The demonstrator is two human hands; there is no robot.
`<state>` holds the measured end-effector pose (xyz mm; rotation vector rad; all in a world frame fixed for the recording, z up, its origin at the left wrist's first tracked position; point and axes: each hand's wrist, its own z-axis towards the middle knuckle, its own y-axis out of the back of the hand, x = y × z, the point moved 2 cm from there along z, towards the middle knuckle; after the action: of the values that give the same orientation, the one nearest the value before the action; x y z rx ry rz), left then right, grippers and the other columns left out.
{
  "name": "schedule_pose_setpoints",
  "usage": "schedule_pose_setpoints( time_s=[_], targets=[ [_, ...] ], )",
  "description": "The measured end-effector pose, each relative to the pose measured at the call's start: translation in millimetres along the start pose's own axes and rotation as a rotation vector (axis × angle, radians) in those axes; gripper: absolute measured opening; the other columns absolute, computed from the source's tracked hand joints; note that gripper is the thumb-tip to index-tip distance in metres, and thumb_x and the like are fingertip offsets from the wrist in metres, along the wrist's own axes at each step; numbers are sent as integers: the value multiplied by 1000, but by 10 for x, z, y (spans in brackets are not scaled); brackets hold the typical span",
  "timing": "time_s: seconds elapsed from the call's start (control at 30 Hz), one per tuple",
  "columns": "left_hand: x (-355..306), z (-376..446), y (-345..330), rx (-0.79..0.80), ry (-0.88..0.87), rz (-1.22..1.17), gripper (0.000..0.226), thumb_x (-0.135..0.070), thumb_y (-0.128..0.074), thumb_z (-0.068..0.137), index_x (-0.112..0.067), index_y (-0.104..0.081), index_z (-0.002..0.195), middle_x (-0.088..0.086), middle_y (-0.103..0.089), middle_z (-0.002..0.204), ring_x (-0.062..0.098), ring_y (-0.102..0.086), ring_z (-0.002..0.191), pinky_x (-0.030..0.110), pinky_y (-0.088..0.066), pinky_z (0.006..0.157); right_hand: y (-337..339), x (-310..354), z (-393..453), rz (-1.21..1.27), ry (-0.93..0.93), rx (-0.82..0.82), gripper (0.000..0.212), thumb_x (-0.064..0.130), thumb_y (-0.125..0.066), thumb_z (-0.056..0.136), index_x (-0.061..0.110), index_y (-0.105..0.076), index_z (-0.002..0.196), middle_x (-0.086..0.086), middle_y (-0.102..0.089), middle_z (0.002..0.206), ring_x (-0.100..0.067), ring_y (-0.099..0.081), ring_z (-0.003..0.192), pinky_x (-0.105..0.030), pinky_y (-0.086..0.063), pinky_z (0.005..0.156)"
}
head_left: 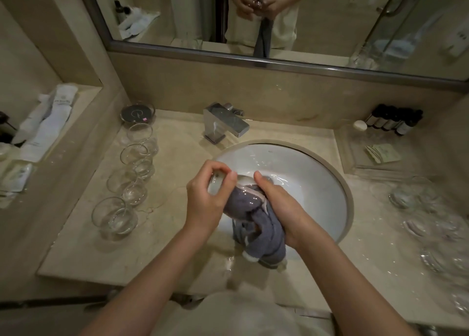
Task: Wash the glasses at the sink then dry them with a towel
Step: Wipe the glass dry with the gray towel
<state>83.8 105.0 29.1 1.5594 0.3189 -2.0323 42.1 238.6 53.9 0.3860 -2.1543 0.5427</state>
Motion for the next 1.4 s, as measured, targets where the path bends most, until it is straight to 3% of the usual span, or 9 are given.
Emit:
schedule_pose_setpoints(
  time_s=[0.13,0.23,0.4,0.53,0.73,0.93,1.07,1.27,1.4],
  targets=[
    [-9,194,-66,17,891,-307,26,-34,-59,90,-13,-62,75,-2,-65,57,12,-61,51,23,-44,54,-66,-69,-2,-550,460,-109,55,52,-45,96,10,-77,84,-10,-71,72,-7,-61,70,-31,-49,73],
    [-27,191,-30,-171,624,-198,18,-9,-64,86,-9,-60,69,-6,-62,51,9,-60,50,20,-44,51,-99,-106,44,-603,508,-105,61,55,-41,93,6,-76,87,-15,-73,79,-18,-68,79,-35,-50,78],
    [-59,57,61,-144,-114,-63,6,-22,-60,80,-26,-58,76,-9,-68,72,20,-68,70,25,-53,66,-44,27,51,47,-86,-42,41,38,-50,98,10,-69,76,-13,-71,77,-24,-68,72,-38,-53,80],
    [-56,169,35,-87,125,-194,18,-29,-58,80,-12,-64,76,0,-70,72,14,-69,73,22,-52,71,-88,18,69,-80,107,-71,49,38,-41,101,19,-76,73,-5,-74,78,-19,-69,81,-40,-52,92],
    [-58,260,27,-92,667,-320,35,-28,-52,93,-8,-69,69,8,-71,68,18,-66,63,27,-52,63,-199,-2,-16,-738,820,-102,38,31,-38,99,49,-55,71,38,-53,60,14,-52,63,-4,-34,63],
    [-123,161,92,-212,83,13,16,-29,-57,78,-18,-65,70,-12,-66,63,5,-61,65,18,-46,64,-138,29,58,40,121,42,51,38,-42,101,22,-79,70,-6,-75,80,-15,-70,76,-32,-50,85],
    [-126,162,109,-50,-209,74,18,-29,-53,83,-14,-63,82,2,-67,77,17,-63,73,24,-49,68,-90,59,45,282,-73,82,47,39,-44,97,9,-75,80,-12,-72,77,-20,-68,70,-32,-52,78],
    [-42,482,178,419,671,-314,38,-40,-55,72,-13,-69,95,10,-75,94,27,-67,97,45,-48,90,16,92,79,42,70,70,53,32,-44,100,20,-76,59,-4,-72,69,-14,-68,65,-32,-51,78],
    [-58,604,272,964,813,-98,79,-79,-68,51,-23,-73,106,9,-73,103,24,-69,95,35,-54,83,-12,122,75,-177,78,255,37,31,-44,101,26,-77,89,-10,-75,91,-17,-69,83,-33,-50,89]
  ],
)
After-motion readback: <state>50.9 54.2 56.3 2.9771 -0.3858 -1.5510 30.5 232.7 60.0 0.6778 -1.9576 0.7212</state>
